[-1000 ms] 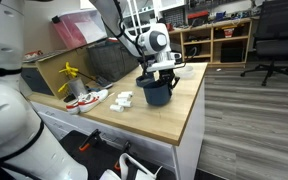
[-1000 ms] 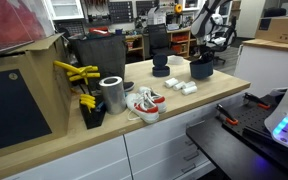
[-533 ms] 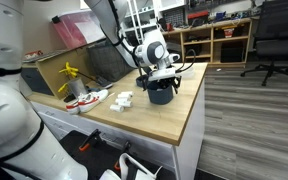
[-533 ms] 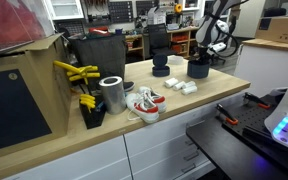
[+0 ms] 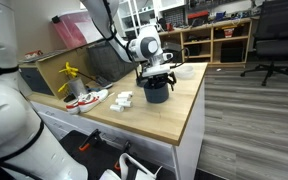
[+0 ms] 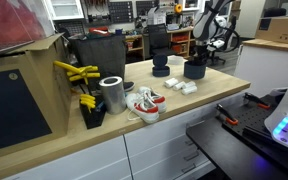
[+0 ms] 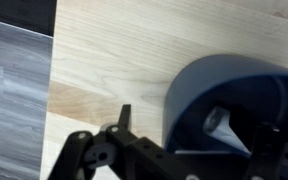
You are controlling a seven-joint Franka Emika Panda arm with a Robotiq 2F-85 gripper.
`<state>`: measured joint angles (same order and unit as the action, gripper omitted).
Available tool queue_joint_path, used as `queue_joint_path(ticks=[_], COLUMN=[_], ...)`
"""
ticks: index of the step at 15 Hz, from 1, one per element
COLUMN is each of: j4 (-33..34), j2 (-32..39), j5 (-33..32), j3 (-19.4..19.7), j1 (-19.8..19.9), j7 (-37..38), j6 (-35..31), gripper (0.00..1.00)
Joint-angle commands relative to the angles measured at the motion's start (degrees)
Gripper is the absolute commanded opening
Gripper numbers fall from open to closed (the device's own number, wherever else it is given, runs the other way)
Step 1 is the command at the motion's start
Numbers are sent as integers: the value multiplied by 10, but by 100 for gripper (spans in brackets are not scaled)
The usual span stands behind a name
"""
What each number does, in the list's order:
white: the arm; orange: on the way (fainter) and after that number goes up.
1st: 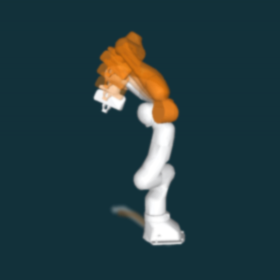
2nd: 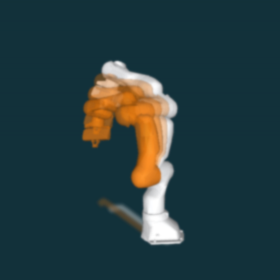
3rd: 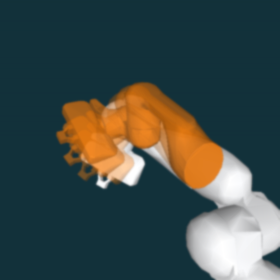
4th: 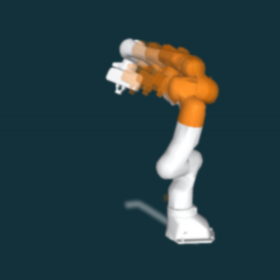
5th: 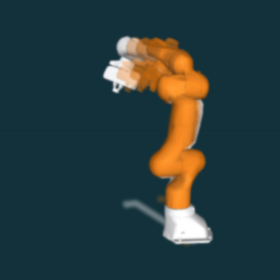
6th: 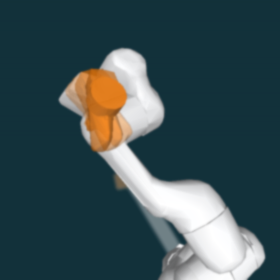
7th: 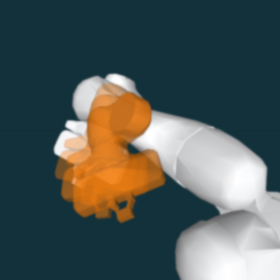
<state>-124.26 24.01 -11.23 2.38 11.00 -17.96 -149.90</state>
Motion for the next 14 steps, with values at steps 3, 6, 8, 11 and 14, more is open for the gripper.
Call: queue_joint_path(ticks=[3, 6, 8, 11, 14], j4=[-20, -18, -11, 10, 35], j2=[-81, -101, -110, -114, -107], j5=[-3, 2, 14, 17, -5], j3=[2, -2, -12, -22, -23], j1=[-18, -18, -13, -15, -25], j7=[-18, -37, -93, -187, -258], j6=[62, 73, 108, 183, 224], gripper=[100, 100, 100, 100, 100])
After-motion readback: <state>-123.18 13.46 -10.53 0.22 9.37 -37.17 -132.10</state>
